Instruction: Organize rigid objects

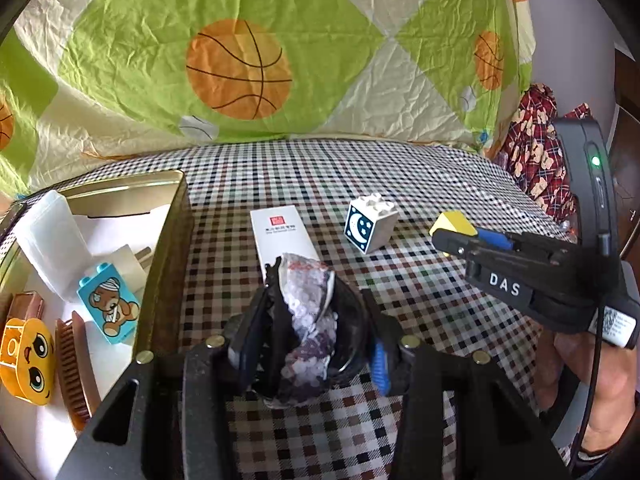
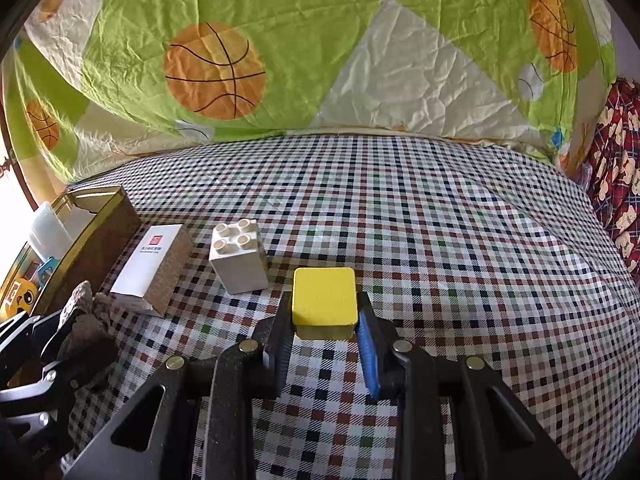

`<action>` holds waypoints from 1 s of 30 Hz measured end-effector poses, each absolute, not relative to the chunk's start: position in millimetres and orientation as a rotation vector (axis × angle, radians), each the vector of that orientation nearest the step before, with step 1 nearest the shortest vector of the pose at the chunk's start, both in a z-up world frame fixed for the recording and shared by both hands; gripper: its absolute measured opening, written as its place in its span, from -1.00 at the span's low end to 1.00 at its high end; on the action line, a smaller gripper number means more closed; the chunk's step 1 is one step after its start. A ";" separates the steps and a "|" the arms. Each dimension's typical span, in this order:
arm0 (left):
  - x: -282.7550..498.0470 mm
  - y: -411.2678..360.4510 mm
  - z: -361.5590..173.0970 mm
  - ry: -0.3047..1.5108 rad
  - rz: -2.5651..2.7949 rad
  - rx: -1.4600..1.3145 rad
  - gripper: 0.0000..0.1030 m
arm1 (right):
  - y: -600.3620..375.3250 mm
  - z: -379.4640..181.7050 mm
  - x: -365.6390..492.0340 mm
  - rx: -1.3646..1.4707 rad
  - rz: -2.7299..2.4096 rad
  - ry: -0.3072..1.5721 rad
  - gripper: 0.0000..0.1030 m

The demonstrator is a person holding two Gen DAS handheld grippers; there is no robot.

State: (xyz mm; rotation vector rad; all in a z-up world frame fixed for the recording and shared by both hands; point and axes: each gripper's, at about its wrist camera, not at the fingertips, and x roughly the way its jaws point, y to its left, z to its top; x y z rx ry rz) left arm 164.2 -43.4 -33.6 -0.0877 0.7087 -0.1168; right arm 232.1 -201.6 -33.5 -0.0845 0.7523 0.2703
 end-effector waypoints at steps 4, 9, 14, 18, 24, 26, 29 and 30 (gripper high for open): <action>158.7 -40.0 -28.1 0.660 -0.094 -0.088 -0.15 | -199.4 -25.6 212.8 -0.096 0.279 0.682 -0.40; 151.0 -38.0 -21.9 0.602 -0.068 -0.089 -0.15 | -199.8 -16.8 191.8 -0.085 0.294 0.609 -0.40; 140.9 -36.7 -15.5 0.537 -0.045 -0.081 -0.15 | -197.5 -9.7 178.9 -0.076 0.301 0.548 -0.39; 132.8 -39.9 -10.7 0.485 -0.024 -0.058 -0.15 | -197.5 -5.7 170.0 -0.064 0.306 0.509 -0.39; 122.6 -41.3 -5.2 0.425 -0.004 -0.047 -0.15 | -193.2 -1.2 156.9 -0.071 0.314 0.459 -0.39; 119.0 -42.2 -3.9 0.406 0.001 -0.043 -0.15 | -191.5 0.1 153.4 -0.070 0.317 0.444 -0.39; 115.1 -42.0 -2.3 0.384 0.005 -0.040 -0.15 | -188.7 1.9 148.2 -0.073 0.326 0.422 -0.39; 113.7 -41.6 -1.9 0.378 0.007 -0.040 -0.15 | -188.0 2.4 146.7 -0.074 0.328 0.417 -0.39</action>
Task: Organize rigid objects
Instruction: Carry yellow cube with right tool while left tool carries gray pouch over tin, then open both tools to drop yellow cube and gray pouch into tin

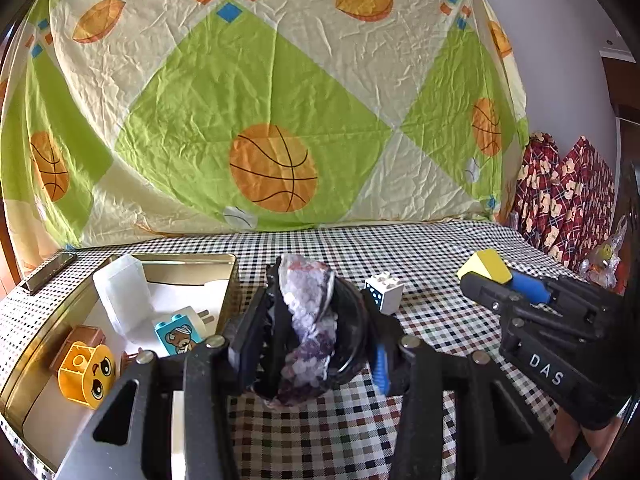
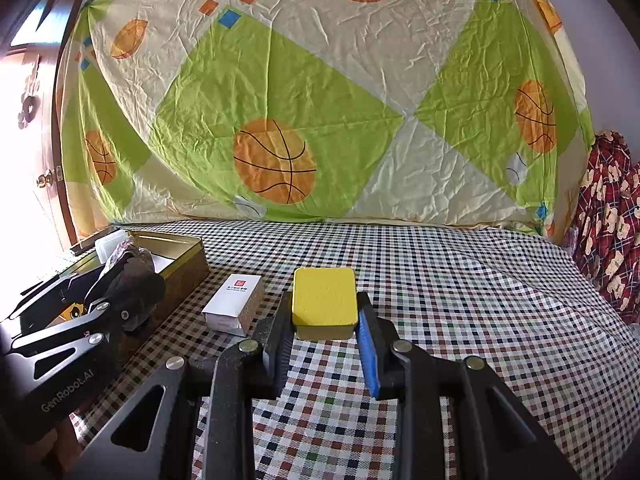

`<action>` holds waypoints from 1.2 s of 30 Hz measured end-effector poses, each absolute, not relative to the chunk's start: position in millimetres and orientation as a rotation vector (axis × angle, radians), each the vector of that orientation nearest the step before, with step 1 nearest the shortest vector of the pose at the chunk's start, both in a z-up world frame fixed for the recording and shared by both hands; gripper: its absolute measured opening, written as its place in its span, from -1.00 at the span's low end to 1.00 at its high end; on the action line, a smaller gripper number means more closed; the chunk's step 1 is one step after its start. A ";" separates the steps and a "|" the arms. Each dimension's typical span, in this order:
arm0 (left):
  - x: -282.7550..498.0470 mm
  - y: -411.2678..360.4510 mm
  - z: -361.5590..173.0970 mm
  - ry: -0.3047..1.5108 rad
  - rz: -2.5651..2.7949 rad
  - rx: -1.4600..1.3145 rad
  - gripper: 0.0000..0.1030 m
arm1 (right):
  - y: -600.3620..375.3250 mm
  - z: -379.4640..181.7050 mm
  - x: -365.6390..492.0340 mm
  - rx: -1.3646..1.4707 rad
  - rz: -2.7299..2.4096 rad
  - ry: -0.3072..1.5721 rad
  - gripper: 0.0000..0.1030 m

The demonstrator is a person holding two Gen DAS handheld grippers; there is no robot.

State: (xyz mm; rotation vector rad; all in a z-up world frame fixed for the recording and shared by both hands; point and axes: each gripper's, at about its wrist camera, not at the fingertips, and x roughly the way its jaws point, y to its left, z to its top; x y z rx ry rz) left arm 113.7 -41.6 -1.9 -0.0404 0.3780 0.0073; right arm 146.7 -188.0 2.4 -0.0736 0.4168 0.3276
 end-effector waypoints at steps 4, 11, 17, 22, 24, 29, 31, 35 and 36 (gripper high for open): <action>108.4 -36.9 -0.6 0.363 0.013 -0.048 -0.15 | -182.8 2.4 142.0 -0.080 0.338 0.405 -0.39; 94.6 -15.7 5.6 0.355 0.013 -0.082 -0.15 | -157.7 2.3 138.1 -0.099 0.393 0.406 -0.39; 79.1 16.6 21.1 0.340 0.035 -0.117 -0.15 | -121.4 11.9 133.8 -0.137 0.459 0.398 -0.39; 70.1 48.1 28.3 0.346 0.078 -0.123 -0.15 | -86.7 24.1 132.7 -0.156 0.534 0.396 -0.39; 70.8 62.7 28.3 0.359 0.103 -0.120 -0.15 | -70.8 26.7 134.7 -0.160 0.568 0.408 -0.39; 75.3 100.4 22.9 0.406 0.169 -0.130 -0.15 | -32.8 21.6 139.4 -0.199 0.628 0.445 -0.39; 78.3 112.3 19.3 0.430 0.190 -0.128 -0.15 | -18.6 17.1 140.8 -0.218 0.654 0.468 -0.39; 84.5 129.5 10.4 0.485 0.205 -0.132 -0.15 | 2.9 2.8 144.8 -0.242 0.686 0.522 -0.39; 85.1 131.9 7.7 0.496 0.209 -0.133 -0.15 | 7.3 -1.5 145.0 -0.251 0.693 0.535 -0.39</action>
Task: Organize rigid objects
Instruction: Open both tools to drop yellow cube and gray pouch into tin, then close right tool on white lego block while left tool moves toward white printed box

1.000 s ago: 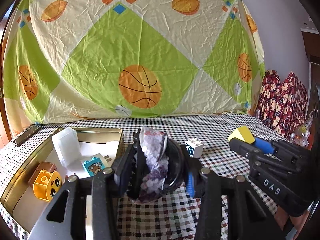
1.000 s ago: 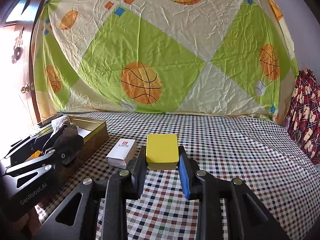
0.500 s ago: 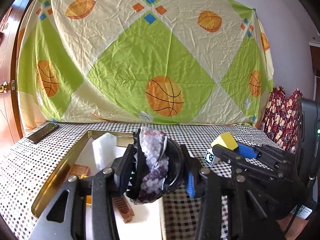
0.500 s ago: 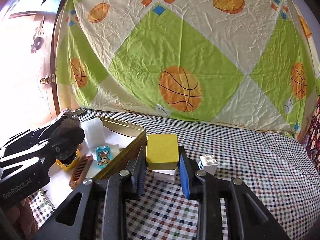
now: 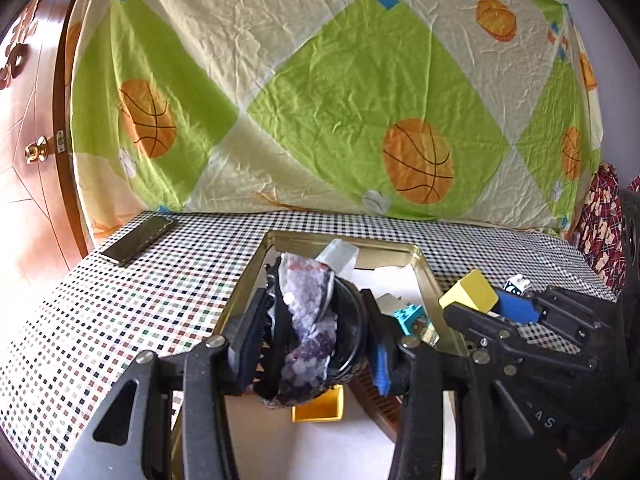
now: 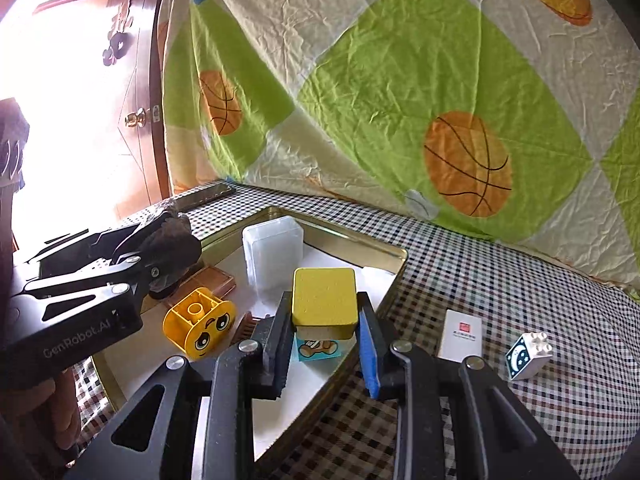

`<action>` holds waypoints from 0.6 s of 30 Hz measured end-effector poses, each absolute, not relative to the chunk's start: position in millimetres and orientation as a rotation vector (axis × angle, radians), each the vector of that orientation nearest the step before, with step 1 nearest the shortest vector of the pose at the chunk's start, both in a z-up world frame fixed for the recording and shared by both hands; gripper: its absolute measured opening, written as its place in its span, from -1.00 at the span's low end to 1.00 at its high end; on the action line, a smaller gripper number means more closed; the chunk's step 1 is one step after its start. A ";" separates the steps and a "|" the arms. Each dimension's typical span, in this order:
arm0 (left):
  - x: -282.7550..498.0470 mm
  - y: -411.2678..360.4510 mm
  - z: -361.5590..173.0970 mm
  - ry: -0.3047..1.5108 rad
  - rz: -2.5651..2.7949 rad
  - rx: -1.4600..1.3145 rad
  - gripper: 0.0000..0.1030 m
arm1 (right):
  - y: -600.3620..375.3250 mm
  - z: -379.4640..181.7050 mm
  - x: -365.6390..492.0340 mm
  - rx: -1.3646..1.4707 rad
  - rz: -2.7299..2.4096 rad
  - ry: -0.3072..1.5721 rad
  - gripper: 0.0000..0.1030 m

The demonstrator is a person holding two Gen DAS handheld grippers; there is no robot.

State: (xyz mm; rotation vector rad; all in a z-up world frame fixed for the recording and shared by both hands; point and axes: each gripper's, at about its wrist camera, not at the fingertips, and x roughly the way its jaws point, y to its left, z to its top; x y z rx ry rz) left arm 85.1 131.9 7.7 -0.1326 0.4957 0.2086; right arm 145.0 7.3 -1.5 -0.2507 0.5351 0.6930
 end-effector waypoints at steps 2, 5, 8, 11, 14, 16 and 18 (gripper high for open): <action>87.6 136.6 1.6 0.518 0.216 -0.137 -0.15 | 14.9 -7.3 144.5 -0.263 0.702 0.547 -0.39; 89.3 141.4 -4.9 0.538 0.225 -0.146 -0.15 | 26.8 -12.9 142.7 -0.281 0.725 0.564 -0.39; 88.9 147.0 -7.1 0.544 0.251 -0.160 -0.12 | 32.0 -15.6 139.9 -0.290 0.750 0.572 -0.39; 88.3 148.4 -5.0 0.537 0.262 -0.161 0.14 | 29.1 -17.3 137.0 -0.304 0.749 0.570 -0.36; 85.0 144.2 0.8 0.505 0.276 -0.168 0.66 | 12.5 -14.2 137.6 -0.287 0.736 0.570 -0.34; 82.9 135.3 5.5 0.480 0.274 -0.160 0.80 | -5.9 -11.1 140.1 -0.275 0.711 0.566 -0.25; 82.5 121.5 9.1 0.462 0.250 -0.161 0.96 | -31.1 -7.4 144.5 -0.251 0.676 0.561 -0.12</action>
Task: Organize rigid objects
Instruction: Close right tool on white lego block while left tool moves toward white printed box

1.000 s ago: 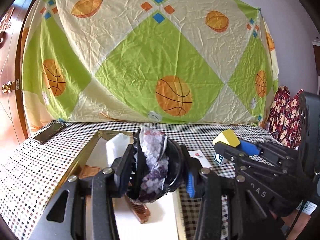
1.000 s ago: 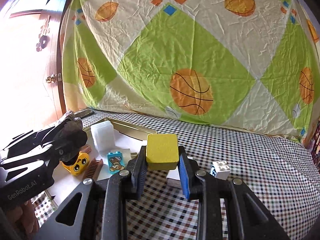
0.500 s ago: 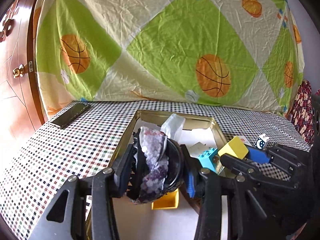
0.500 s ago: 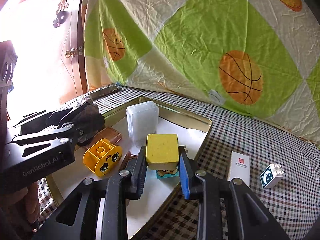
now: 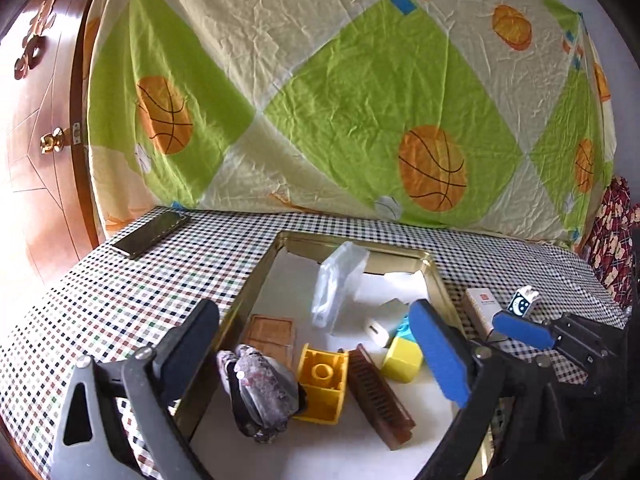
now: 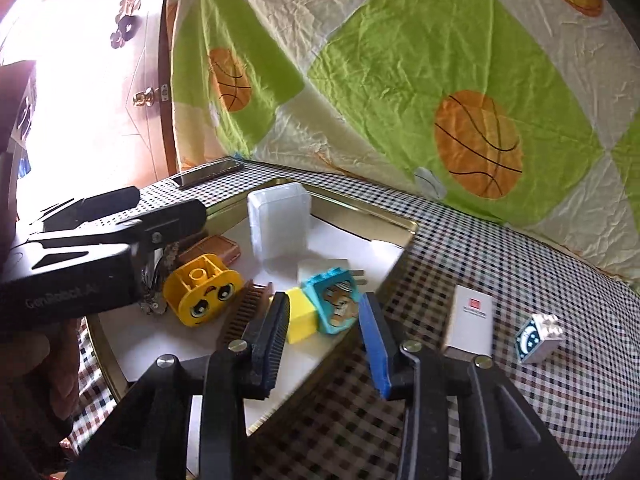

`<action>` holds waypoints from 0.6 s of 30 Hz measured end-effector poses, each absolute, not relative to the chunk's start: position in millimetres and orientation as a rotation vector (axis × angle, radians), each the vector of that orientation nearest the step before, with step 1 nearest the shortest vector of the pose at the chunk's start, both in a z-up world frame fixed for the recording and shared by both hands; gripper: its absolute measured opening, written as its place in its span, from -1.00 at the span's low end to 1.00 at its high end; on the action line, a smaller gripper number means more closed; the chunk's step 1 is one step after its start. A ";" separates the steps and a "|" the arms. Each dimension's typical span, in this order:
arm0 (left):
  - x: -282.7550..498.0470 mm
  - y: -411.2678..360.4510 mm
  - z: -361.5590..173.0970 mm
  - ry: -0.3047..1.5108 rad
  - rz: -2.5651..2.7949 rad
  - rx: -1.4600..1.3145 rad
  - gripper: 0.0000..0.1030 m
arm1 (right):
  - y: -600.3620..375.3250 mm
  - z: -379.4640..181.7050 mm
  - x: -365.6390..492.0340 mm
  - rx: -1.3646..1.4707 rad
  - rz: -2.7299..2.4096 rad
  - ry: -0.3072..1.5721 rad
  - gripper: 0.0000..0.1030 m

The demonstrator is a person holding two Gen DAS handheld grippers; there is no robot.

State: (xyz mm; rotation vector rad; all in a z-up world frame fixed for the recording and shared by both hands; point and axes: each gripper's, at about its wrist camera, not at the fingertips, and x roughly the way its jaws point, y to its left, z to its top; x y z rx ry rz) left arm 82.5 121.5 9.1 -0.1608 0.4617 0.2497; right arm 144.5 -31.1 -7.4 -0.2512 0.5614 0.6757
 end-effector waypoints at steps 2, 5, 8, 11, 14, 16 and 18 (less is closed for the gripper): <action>84.2 103.2 12.5 0.445 0.217 -0.147 0.97 | -57.7 -4.1 150.3 -0.227 0.629 0.558 0.00; 90.6 69.9 15.3 0.439 0.139 -0.127 0.99 | -101.1 0.2 164.1 -0.192 0.519 0.558 0.29; 101.6 37.4 14.5 0.447 0.078 -0.097 0.99 | -141.6 1.8 181.1 -0.147 0.406 0.577 0.37; 114.9 10.2 9.5 0.462 0.044 -0.063 0.99 | -172.7 -2.0 198.8 -0.109 0.329 0.624 0.38; 129.7 -8.0 0.0 0.507 0.017 -0.027 0.99 | -190.8 -6.8 212.0 -0.081 0.303 0.656 0.38; 135.4 -12.1 -3.3 0.521 0.041 -0.009 0.98 | -194.6 -9.8 216.6 -0.076 0.301 0.671 0.38; 136.7 -11.0 -1.8 0.512 0.064 -0.003 0.99 | -192.8 -14.1 220.5 -0.091 0.297 0.682 0.38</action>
